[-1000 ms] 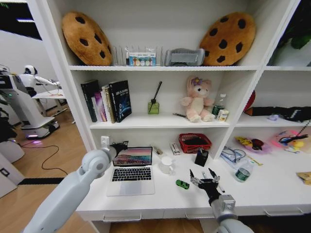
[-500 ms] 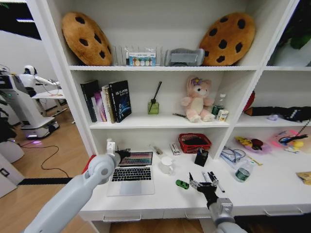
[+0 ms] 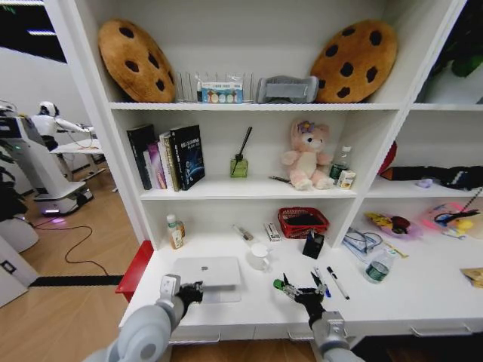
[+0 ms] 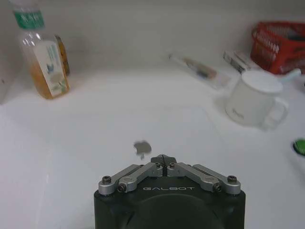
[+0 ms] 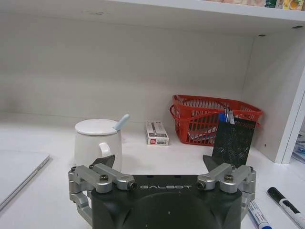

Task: Organize the objects on the table.

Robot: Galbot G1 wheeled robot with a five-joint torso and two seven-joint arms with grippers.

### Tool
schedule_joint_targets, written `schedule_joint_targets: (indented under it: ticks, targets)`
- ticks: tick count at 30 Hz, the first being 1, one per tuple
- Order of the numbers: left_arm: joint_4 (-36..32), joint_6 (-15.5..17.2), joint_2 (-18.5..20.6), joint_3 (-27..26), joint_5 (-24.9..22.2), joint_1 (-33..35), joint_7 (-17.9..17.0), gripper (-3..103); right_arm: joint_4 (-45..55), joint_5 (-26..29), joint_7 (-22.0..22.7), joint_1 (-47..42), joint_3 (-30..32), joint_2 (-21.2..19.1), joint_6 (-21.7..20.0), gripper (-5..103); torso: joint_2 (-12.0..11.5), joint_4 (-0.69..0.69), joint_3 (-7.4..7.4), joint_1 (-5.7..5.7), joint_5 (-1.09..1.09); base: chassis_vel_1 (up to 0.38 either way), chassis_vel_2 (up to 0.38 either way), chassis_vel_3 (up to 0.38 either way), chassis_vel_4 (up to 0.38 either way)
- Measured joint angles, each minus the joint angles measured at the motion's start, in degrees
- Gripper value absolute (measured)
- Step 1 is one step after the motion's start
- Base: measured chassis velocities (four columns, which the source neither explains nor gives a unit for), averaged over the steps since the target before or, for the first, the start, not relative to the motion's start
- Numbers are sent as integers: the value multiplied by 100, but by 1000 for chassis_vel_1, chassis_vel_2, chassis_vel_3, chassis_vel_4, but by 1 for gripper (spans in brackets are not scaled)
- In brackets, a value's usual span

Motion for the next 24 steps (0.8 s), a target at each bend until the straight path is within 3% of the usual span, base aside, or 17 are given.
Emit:
schedule_joint_targets:
  ticks: [2,3,5,6,7,8,10,11,12,14,15,17,18,20,24]
  targets:
    - [245,-659,-154,-590,983,-105,988,3,14,-2,-2,-45,-15,17,33,100,0,-2,0,1,0,0,0,0,0]
    - [245,-659,-154,-590,983,-105,988,3,14,-2,-2,-45,-15,17,33,100,0,-2,0,1,0,0,0,0,0]
    - [552,-1602,-225,-1247,1958,-112,1732,14,97,9,-5,-96,-16,26,42,100,0,-2,0,1,1,0,0,0,0]
    - [646,-1965,-262,-1666,2168,11,1928,19,166,28,-5,-132,-8,24,42,100,-1,-2,1,2,0,0,0,0,0]
    - [646,-1965,-262,-1666,2168,11,1928,19,166,28,-5,-132,-8,24,42,100,-1,-2,1,2,0,0,0,0,0]
    - [675,-2140,-307,-2073,2213,206,2120,24,234,49,-6,-157,0,19,40,100,-1,-2,1,2,0,0,0,0,0]
    - [717,-2532,-427,-3181,2468,1039,2889,36,401,115,-4,-224,73,1,6,100,-1,4,1,2,0,0,0,0,0]
    - [742,-2696,-472,-3516,2605,1356,3169,36,482,134,-2,-278,123,5,-8,100,-1,8,1,2,-1,0,0,0,0]
    - [742,-2696,-472,-3516,2605,1356,3169,36,482,134,-2,-278,123,5,-8,100,-1,8,1,2,-1,0,0,0,0]
    - [784,-3048,-568,-4055,2852,2066,3657,46,693,164,41,-524,287,108,3,100,0,2,-1,1,-1,0,0,0,0]
    - [784,-3048,-568,-4055,2852,2066,3657,46,693,164,41,-524,287,108,3,100,0,2,-1,1,-1,0,0,0,0]
    - [660,-3435,-826,-4513,2955,2973,4030,57,859,253,155,-645,327,137,-50,100,0,-4,0,1,-2,0,0,0,0]
    - [660,-3435,-826,-4513,2955,2973,4030,57,859,253,155,-645,327,137,-50,100,0,-4,0,1,-2,0,0,0,0]
    - [427,-3922,-1207,-4885,3011,3888,4256,68,960,310,205,-658,316,76,-170,100,0,6,0,0,1,0,0,0,0]
    - [109,-4327,-1611,-5163,2849,4665,4345,84,1042,360,218,-678,317,12,-294,100,0,3,-1,0,2,0,0,0,0]
